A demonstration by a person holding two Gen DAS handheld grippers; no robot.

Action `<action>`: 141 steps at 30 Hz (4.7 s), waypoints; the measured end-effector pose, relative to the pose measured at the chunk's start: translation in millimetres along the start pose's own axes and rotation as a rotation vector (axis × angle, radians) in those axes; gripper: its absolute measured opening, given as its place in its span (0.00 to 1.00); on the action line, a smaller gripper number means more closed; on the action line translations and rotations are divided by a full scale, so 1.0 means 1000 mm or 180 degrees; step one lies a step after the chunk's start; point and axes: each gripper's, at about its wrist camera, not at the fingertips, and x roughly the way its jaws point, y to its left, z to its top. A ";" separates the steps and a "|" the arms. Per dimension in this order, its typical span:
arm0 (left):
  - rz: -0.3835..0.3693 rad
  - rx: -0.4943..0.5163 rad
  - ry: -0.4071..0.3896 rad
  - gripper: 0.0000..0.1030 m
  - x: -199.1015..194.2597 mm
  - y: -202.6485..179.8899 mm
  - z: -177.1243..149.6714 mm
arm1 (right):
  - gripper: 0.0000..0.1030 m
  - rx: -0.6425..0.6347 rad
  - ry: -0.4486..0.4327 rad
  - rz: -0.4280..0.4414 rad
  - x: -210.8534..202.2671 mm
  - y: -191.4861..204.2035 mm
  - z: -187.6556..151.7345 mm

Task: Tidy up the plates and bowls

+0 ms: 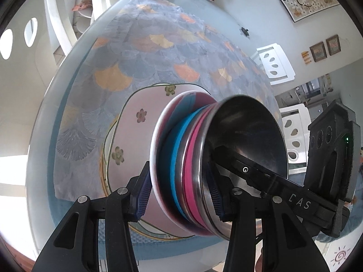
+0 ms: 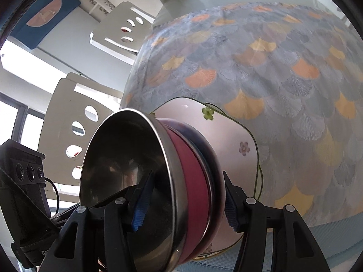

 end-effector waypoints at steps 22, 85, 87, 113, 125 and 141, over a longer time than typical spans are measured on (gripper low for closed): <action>0.0031 0.0208 0.0054 0.41 -0.010 0.000 -0.002 | 0.55 0.0080 0.0058 0.0077 -0.007 -0.003 -0.006; 0.1560 0.0538 -0.1294 0.74 -0.110 -0.132 -0.072 | 0.67 -0.0702 -0.0768 -0.0883 -0.152 0.028 -0.077; 0.1551 0.0549 -0.1271 0.74 -0.109 -0.132 -0.071 | 0.67 -0.0671 -0.0765 -0.0889 -0.152 0.026 -0.077; 0.1459 0.0512 -0.1227 0.74 -0.112 -0.116 -0.064 | 0.67 -0.0609 -0.0728 -0.0934 -0.139 0.039 -0.077; 0.1439 0.0475 -0.1196 0.74 -0.111 -0.108 -0.061 | 0.67 -0.0625 -0.0720 -0.0953 -0.137 0.041 -0.075; 0.1736 0.0781 -0.1183 0.74 -0.099 -0.127 -0.060 | 0.67 -0.0518 -0.0802 -0.1032 -0.139 0.034 -0.069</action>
